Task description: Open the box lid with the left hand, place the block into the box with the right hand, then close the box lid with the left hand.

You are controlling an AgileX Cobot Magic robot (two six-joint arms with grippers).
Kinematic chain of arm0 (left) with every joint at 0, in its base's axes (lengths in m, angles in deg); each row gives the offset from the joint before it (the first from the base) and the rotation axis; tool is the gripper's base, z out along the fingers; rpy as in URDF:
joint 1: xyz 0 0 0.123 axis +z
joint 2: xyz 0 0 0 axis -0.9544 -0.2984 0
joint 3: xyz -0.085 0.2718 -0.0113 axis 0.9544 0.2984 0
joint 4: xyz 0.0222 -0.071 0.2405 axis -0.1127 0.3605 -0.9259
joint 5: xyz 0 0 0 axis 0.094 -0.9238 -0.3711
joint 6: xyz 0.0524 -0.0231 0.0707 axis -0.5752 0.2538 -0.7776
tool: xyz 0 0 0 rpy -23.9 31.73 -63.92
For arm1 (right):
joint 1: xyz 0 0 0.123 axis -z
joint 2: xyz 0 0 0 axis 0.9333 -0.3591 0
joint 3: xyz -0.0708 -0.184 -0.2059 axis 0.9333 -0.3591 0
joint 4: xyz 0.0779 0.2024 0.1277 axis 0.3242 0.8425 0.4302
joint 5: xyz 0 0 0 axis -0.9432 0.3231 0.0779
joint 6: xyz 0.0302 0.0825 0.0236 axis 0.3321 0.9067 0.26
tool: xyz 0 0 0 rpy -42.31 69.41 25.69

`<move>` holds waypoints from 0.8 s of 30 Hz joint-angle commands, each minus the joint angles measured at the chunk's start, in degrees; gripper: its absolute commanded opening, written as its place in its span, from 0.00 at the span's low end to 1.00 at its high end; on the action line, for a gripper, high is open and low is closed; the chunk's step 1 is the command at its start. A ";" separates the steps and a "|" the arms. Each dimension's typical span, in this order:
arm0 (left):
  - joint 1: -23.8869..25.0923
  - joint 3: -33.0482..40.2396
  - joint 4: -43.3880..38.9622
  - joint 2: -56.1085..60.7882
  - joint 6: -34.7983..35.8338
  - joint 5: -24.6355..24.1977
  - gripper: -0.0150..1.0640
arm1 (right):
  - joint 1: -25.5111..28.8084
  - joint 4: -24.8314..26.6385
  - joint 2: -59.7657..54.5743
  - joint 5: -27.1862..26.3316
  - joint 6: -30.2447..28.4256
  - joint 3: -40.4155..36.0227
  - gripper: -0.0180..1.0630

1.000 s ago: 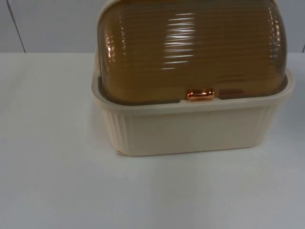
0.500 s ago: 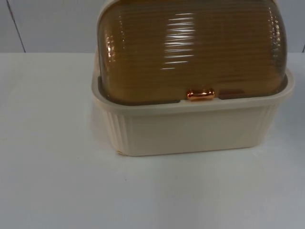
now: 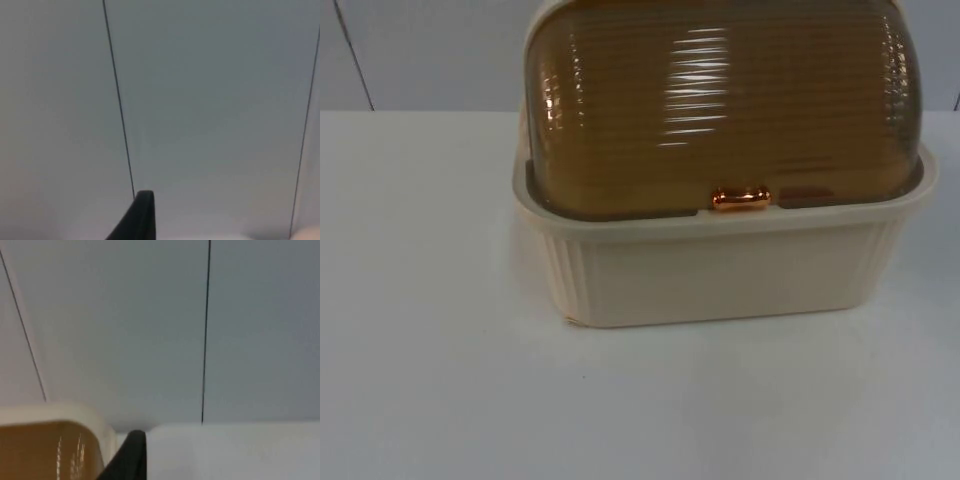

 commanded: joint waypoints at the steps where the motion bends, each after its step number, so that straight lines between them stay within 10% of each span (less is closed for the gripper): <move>1: -0.37 0.22 -0.38 3.89 -0.70 0.64 0.96 | -0.16 -2.14 4.13 -0.04 -0.06 0.46 0.98; 10: -0.37 0.22 0.30 15.33 -6.39 6.72 0.96 | -0.16 -3.00 9.84 0.34 -4.49 11.71 0.98; 24: 2.79 -0.09 0.30 34.36 -6.20 0.99 0.96 | -0.16 3.25 20.05 8.57 -15.74 22.84 0.98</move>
